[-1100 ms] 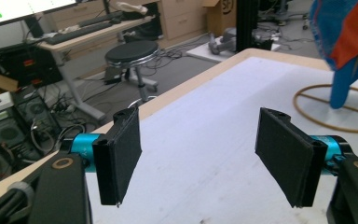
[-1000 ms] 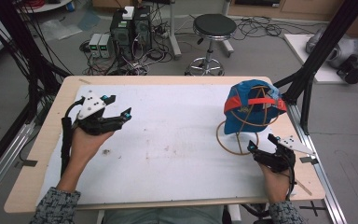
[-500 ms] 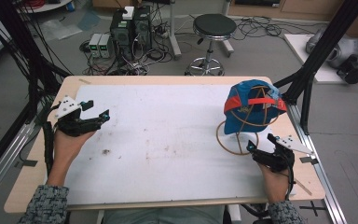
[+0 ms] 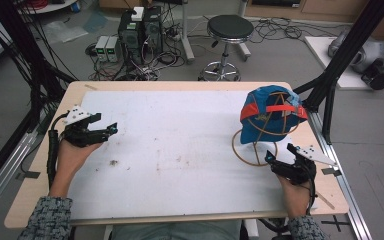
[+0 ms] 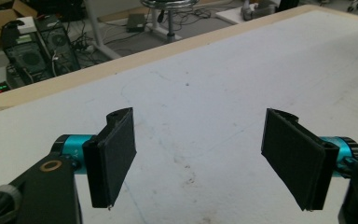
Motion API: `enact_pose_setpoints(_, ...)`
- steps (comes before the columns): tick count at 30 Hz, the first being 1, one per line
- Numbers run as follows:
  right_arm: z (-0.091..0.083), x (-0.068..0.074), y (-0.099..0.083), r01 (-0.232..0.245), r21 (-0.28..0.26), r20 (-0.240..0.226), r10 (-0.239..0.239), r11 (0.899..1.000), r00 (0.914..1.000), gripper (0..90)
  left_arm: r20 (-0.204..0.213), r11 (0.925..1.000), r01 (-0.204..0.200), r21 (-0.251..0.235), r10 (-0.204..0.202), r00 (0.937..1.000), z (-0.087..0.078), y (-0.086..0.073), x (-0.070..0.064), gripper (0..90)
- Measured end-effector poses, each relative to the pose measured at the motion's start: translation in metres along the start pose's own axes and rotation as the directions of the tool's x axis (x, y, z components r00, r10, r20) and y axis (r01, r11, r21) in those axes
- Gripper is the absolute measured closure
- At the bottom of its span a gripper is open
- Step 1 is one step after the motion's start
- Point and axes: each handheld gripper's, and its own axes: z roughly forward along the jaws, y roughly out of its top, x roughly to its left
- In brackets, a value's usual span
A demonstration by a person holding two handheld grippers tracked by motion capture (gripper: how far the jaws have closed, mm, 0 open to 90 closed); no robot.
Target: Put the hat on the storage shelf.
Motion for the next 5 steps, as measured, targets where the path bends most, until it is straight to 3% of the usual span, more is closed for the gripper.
enact_pose_setpoints(5,0.0005,0.0003,0.0000,0.000,0.002,0.003,0.000,1.000,1.0000,10.9,-0.003,1.0000,0.002,0.004,-0.002,1.0000,0.0004,-0.0003,0.0000,26.3)
